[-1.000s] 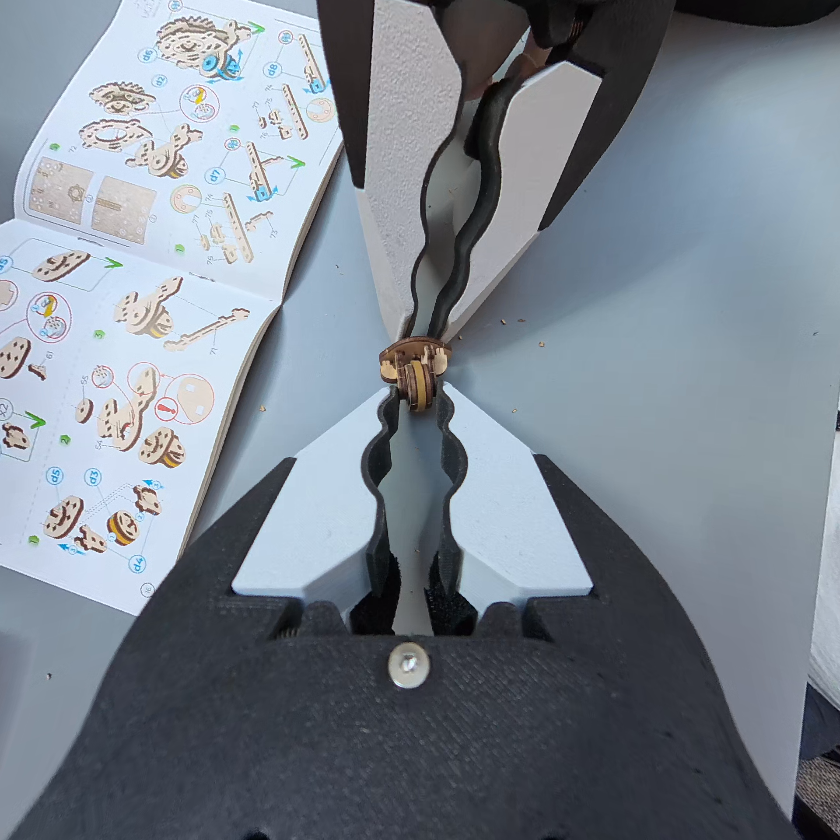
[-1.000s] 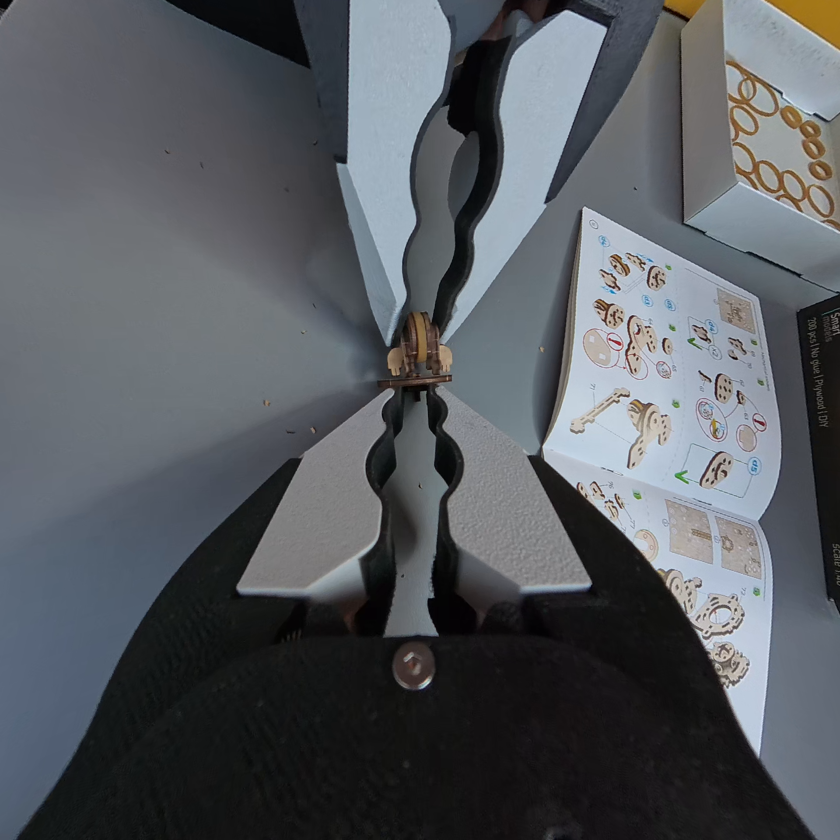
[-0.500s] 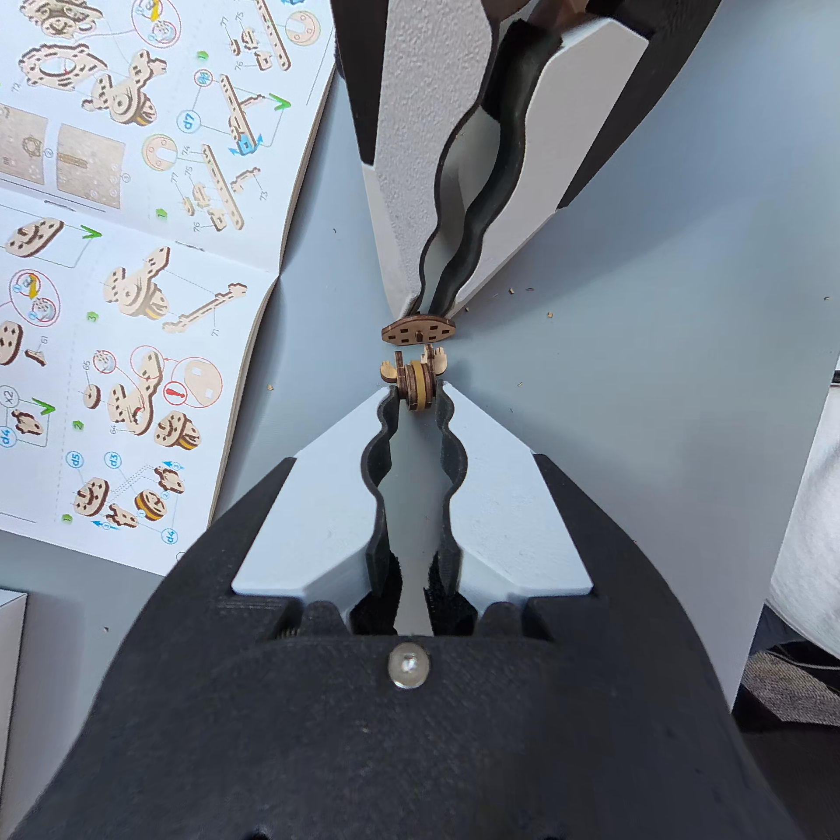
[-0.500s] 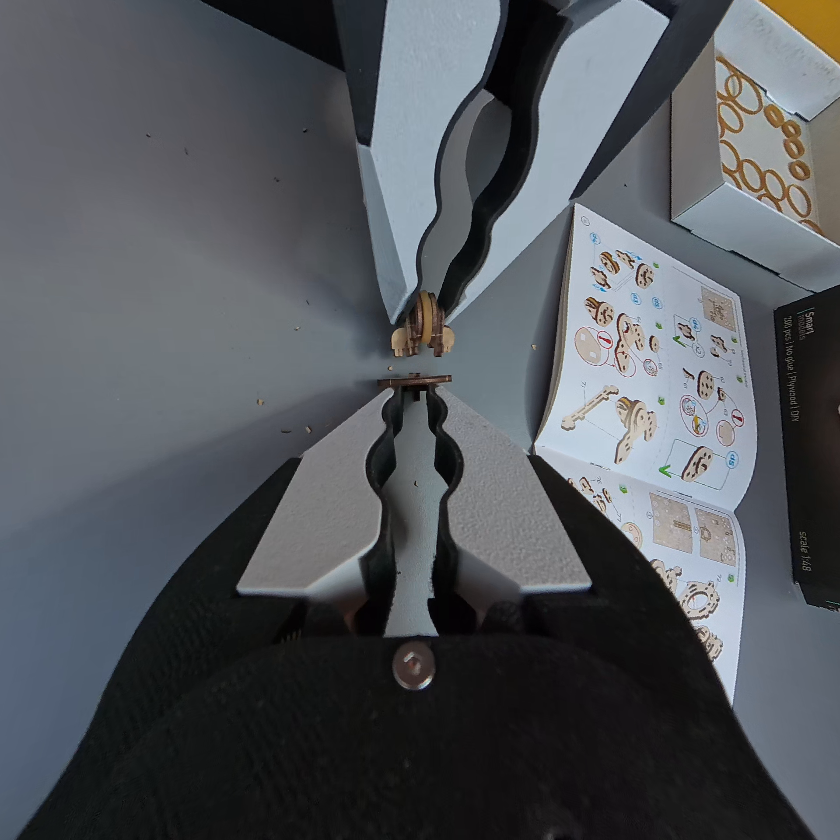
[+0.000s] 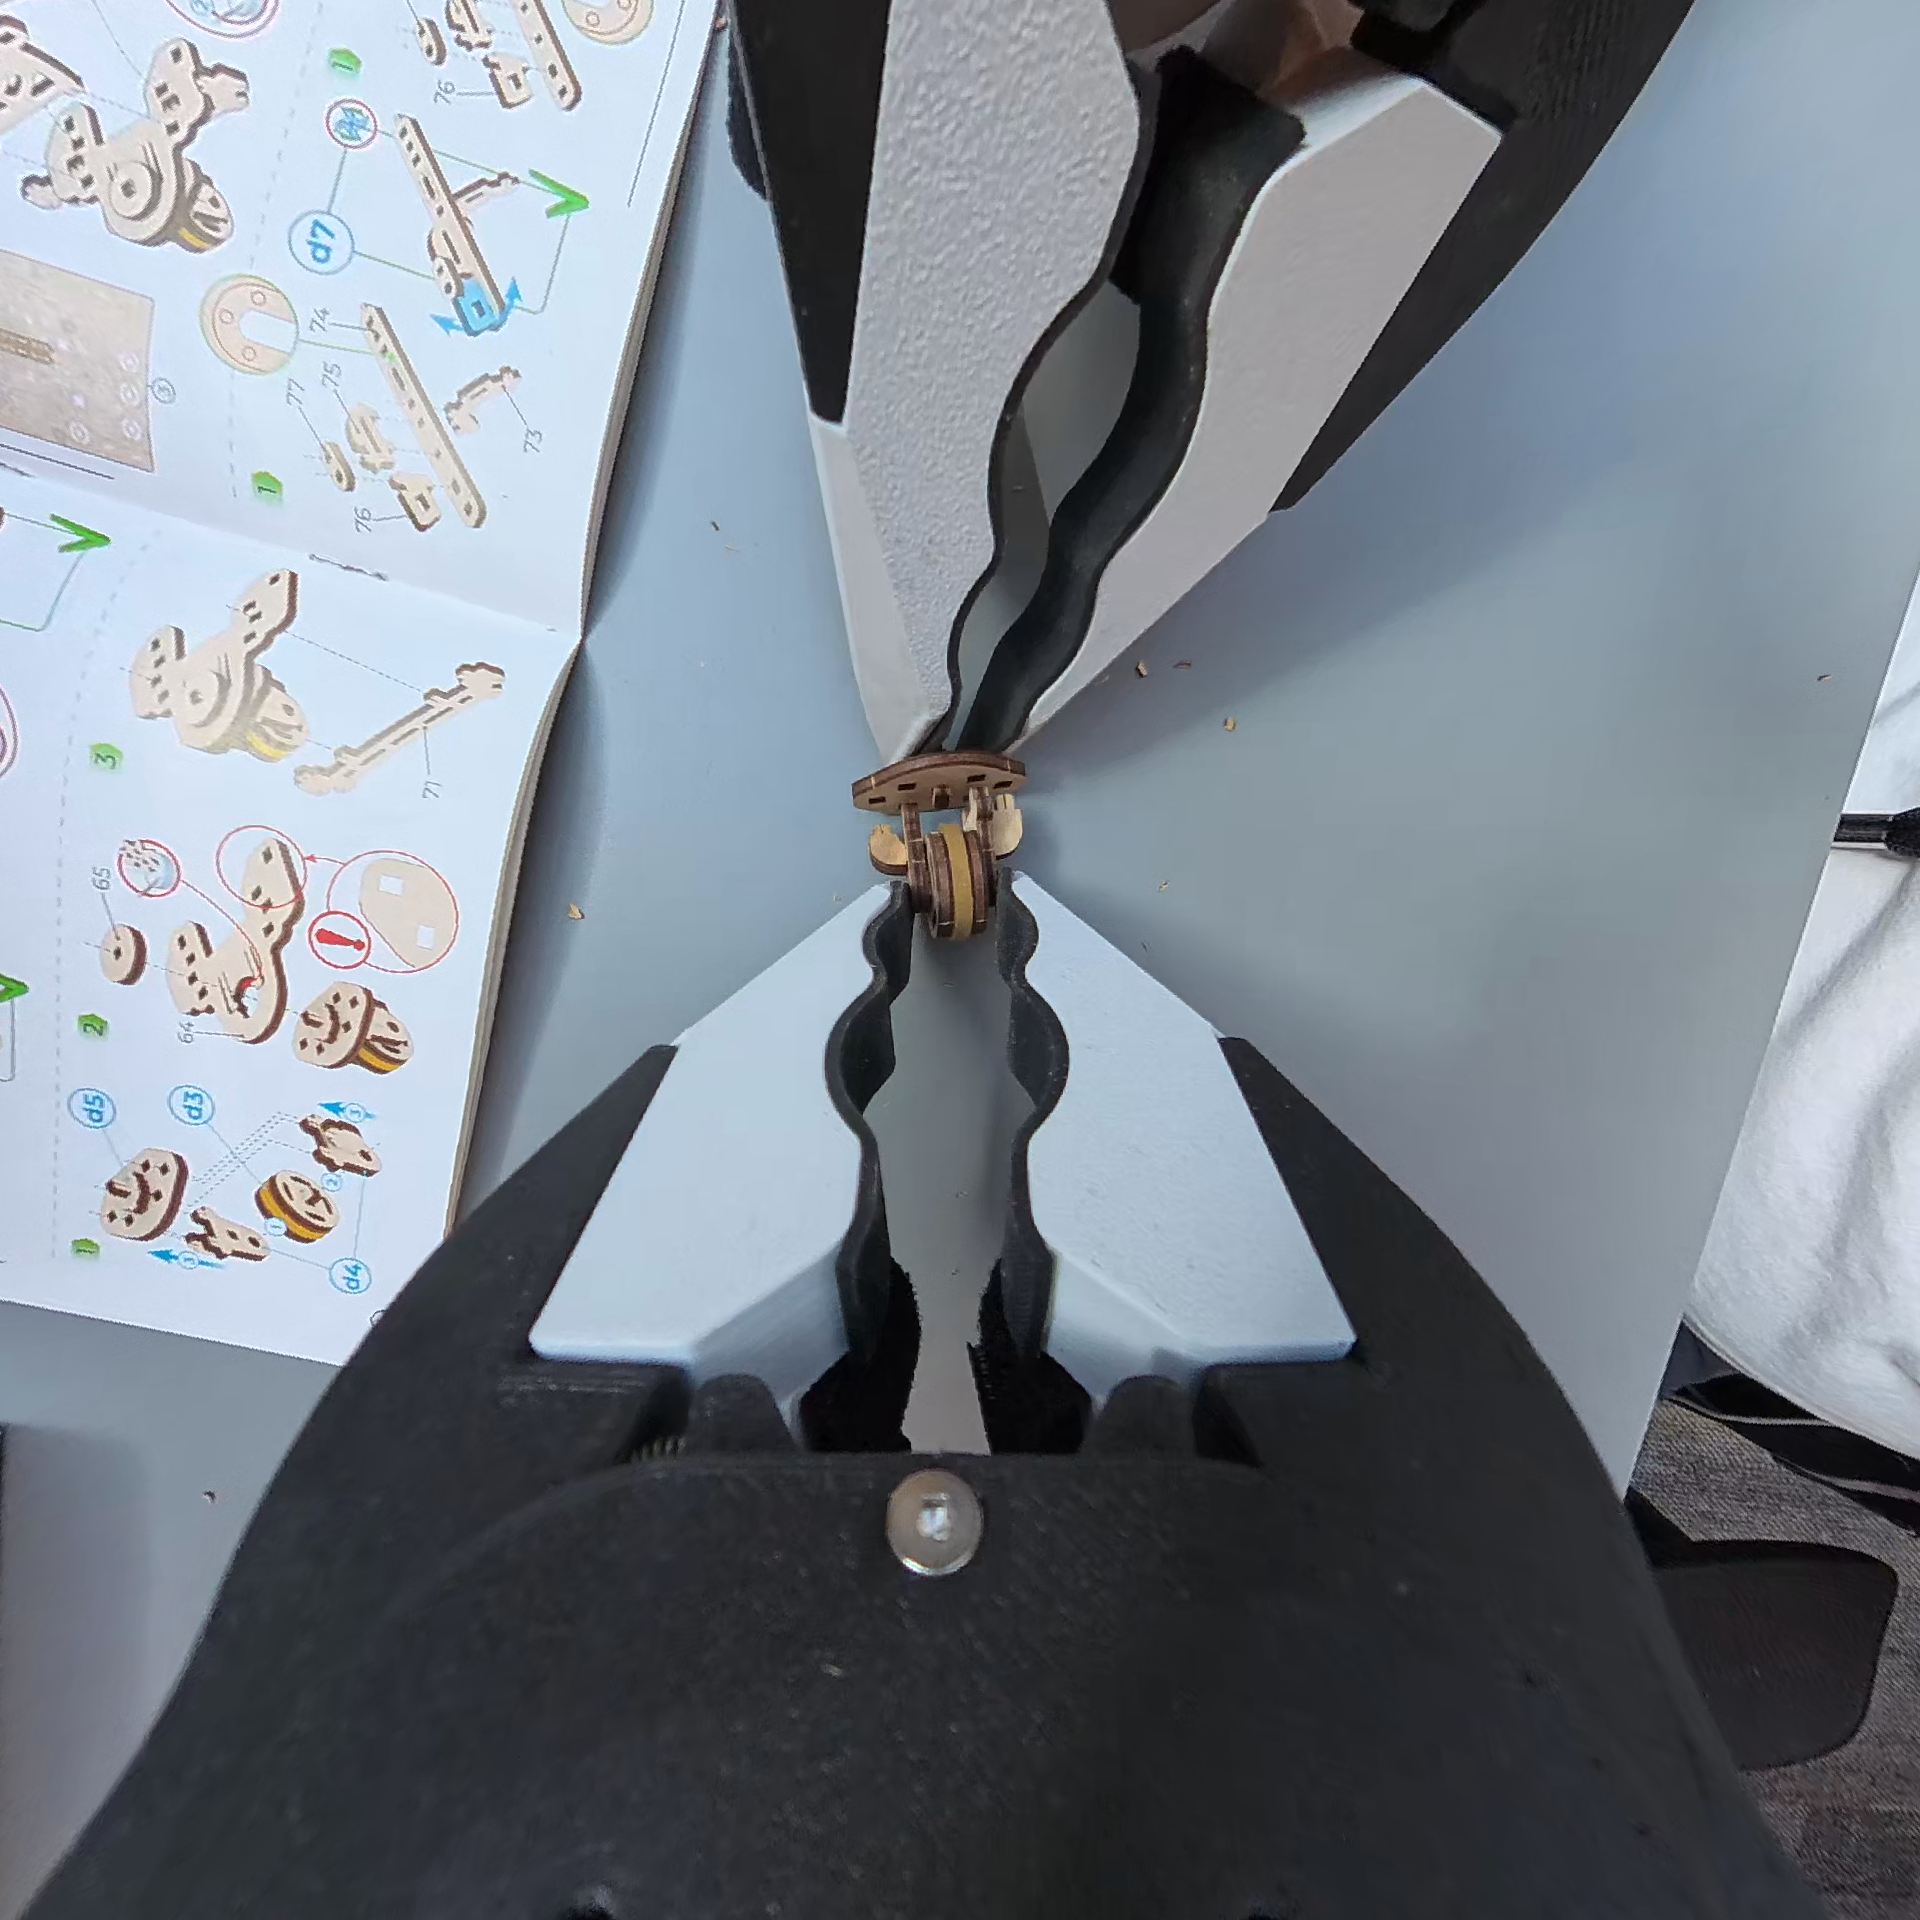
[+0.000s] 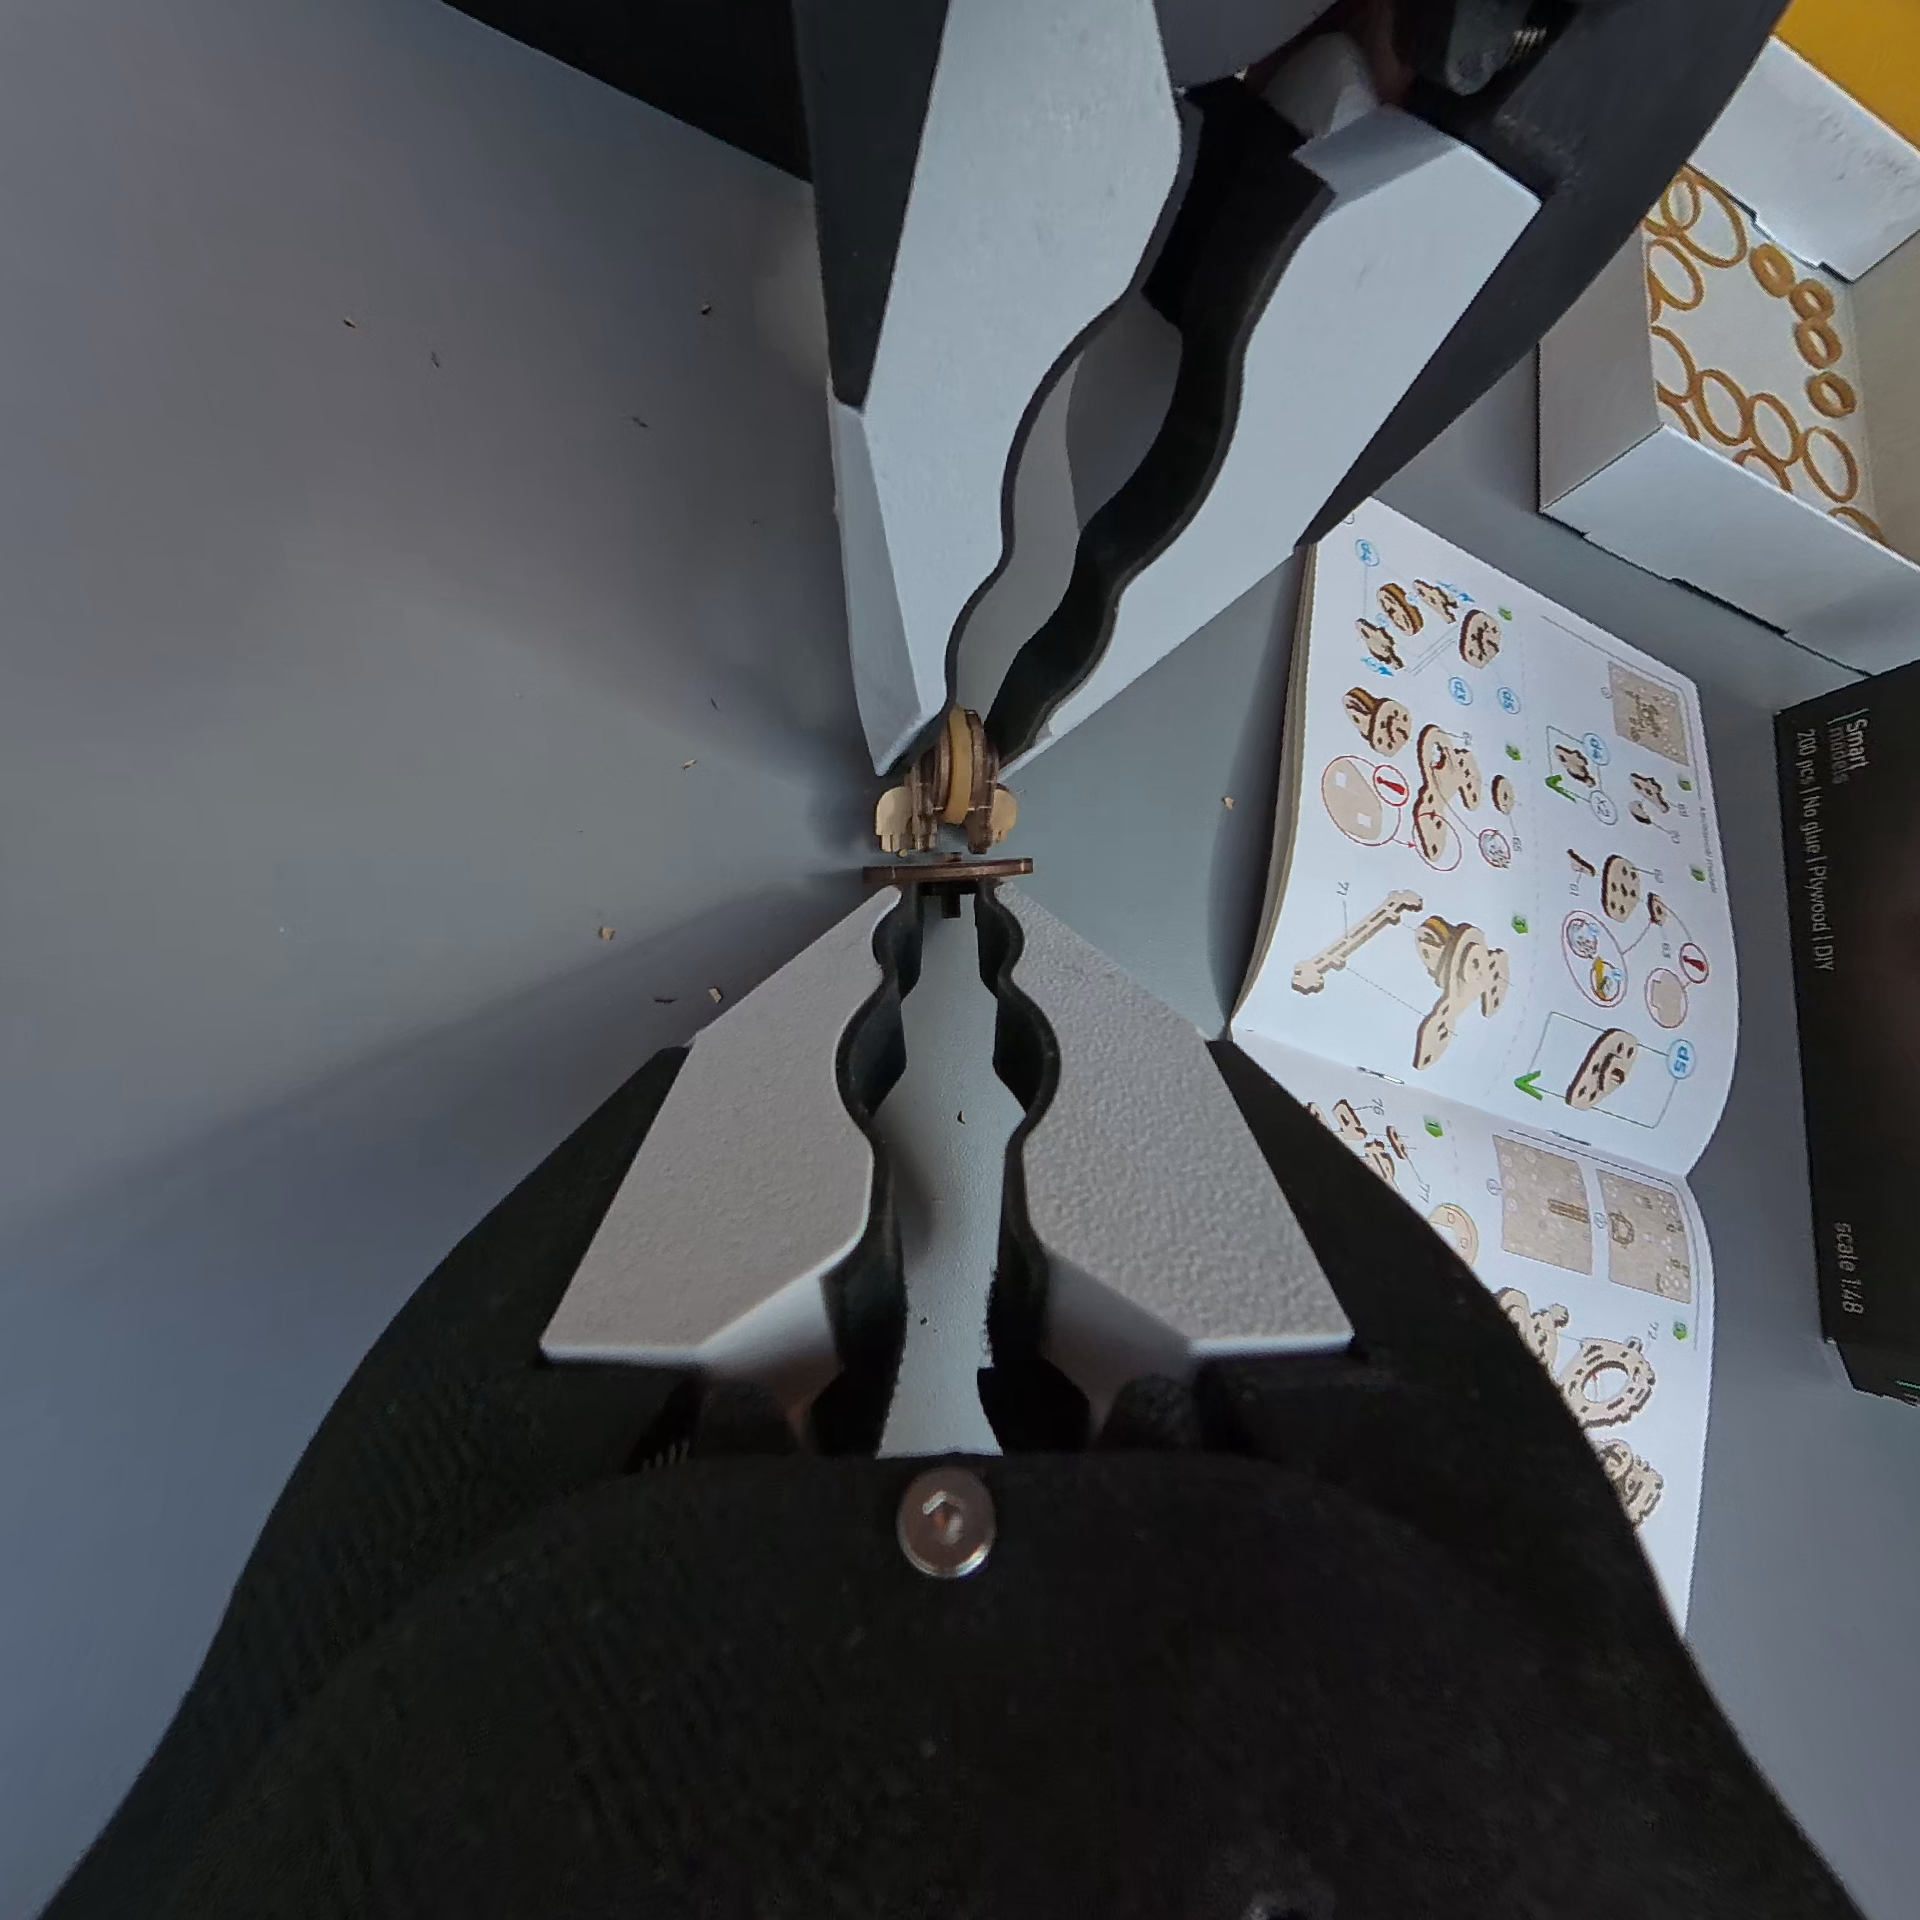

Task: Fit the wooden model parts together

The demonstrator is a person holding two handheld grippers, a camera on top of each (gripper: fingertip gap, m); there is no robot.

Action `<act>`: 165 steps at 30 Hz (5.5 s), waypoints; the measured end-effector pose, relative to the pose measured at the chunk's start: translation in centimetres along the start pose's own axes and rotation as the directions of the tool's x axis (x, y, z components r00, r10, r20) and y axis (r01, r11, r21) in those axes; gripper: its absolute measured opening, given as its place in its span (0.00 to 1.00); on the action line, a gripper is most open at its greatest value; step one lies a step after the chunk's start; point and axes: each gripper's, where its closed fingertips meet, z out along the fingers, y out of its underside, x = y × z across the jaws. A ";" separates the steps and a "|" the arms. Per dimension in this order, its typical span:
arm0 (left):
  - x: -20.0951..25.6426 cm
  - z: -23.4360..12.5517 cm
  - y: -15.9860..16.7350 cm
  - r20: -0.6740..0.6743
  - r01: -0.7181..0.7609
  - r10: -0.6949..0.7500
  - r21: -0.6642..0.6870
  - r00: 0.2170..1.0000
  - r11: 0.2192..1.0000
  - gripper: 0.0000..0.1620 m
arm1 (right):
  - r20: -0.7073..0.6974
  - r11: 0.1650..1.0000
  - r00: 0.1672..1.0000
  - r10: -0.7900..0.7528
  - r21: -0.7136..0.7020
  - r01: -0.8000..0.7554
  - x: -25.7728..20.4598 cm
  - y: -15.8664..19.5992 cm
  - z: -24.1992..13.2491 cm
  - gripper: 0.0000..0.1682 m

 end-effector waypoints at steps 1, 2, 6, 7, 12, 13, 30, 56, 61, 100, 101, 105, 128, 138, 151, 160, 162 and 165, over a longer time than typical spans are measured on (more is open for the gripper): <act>0.1 0.0 -0.1 -0.003 0.002 -0.002 0.002 1.000 1.000 0.09 | 0.001 1.000 1.000 0.001 0.002 -0.001 0.0 0.0 0.0 0.06; 0.1 0.0 -0.1 -0.003 0.002 -0.002 0.003 1.000 1.000 0.09 | 0.002 1.000 1.000 0.004 0.003 -0.004 0.0 0.0 0.0 0.06; 0.1 0.1 0.0 -0.007 0.006 -0.006 0.007 1.000 1.000 0.09 | 0.011 1.000 1.000 0.017 0.012 -0.017 0.0 -0.1 0.1 0.06; 0.1 0.1 0.0 -0.009 0.009 -0.009 0.009 1.000 1.000 0.09 | 0.013 1.000 1.000 0.020 0.014 -0.020 0.0 -0.1 0.1 0.06; 0.1 0.1 0.0 -0.021 0.025 -0.025 0.022 0.999 0.999 0.09 | 0.015 1.000 1.000 0.023 0.018 -0.023 0.0 -0.1 0.1 0.06; 0.1 0.1 0.0 -0.023 0.026 -0.026 0.024 0.999 0.999 0.09 | 0.016 1.000 1.000 0.022 0.020 -0.022 0.0 -0.1 0.1 0.06; 0.2 0.1 -0.1 -0.017 0.011 -0.008 0.138 1.000 0.990 0.09 | 0.009 1.000 1.000 0.012 0.023 -0.012 -0.1 -0.2 0.1 0.06; 0.2 0.3 0.1 0.027 0.031 -0.036 0.181 0.999 0.983 0.09 | 0.036 0.996 0.998 0.041 0.072 -0.044 -0.1 -0.2 0.3 0.06; 0.2 0.3 0.2 0.028 0.057 -0.064 0.203 0.998 0.977 0.09 | 0.040 0.994 0.998 0.054 0.089 -0.057 0.0 -0.3 0.3 0.06; 0.2 -3.2 -1.8 0.200 -0.110 0.011 0.491 0.980 0.864 0.09 | 0.060 0.942 0.990 0.125 0.306 -0.138 1.3 -2.9 -2.3 0.06; 0.2 -3.3 -1.8 0.199 -0.110 0.011 0.495 0.980 0.862 0.09 | 0.058 0.941 0.991 0.122 0.309 -0.134 1.3 -3.0 -2.3 0.06; 0.3 -3.6 -1.9 0.219 -0.139 0.029 0.505 0.975 0.852 0.09 | 0.046 0.937 0.993 0.112 0.329 -0.121 1.3 -3.3 -2.6 0.06; 0.8 -3.5 -1.7 0.185 -0.138 0.045 0.528 0.982 0.838 0.09 | -0.015 0.951 0.998 0.058 0.304 -0.051 0.8 -3.8 -2.5 0.05; 0.7 -2.7 -1.1 0.190 -0.143 0.060 0.464 0.980 0.874 0.09 | -0.034 0.977 0.999 0.042 0.212 -0.034 0.6 -3.2 -1.8 0.05; 0.6 -1.2 -0.3 0.180 -0.143 0.079 0.376 0.980 0.916 0.09 | 0.007 0.988 0.998 0.058 0.146 -0.059 0.0 -2.0 -0.7 0.05; 0.8 -2.2 -0.7 0.123 -0.096 0.045 0.445 0.991 0.891 0.09 | 0.084 0.958 0.986 0.143 0.240 -0.159 0.2 -2.9 -1.4 0.05; 0.9 -2.3 -0.7 0.111 -0.088 0.042 0.448 0.993 0.890 0.09 | 0.088 0.957 0.986 0.141 0.243 -0.159 0.2 -2.9 -1.4 0.05; 1.0 -2.2 -0.7 0.095 -0.076 0.037 0.448 0.995 0.891 0.09 | 0.099 0.956 0.985 0.143 0.244 -0.164 0.1 -2.9 -1.4 0.05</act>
